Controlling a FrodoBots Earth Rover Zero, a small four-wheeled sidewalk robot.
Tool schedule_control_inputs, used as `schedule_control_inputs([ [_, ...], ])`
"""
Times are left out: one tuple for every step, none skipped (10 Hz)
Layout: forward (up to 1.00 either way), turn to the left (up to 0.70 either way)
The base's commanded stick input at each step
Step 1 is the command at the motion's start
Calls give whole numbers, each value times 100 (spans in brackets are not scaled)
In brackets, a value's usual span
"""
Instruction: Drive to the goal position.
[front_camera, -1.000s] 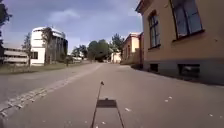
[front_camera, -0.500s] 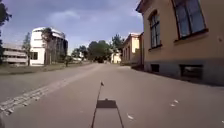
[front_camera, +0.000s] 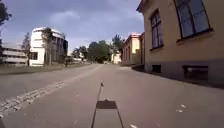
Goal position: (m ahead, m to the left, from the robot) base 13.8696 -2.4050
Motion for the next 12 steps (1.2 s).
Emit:
schedule_control_inputs([
  [45, 0],
  [45, 0],
  [45, 0],
  [45, 0],
  [45, 0],
  [45, 0],
  [45, 0],
  [45, 0],
  [45, 0],
  [45, 0],
  [45, 0],
  [45, 0],
])
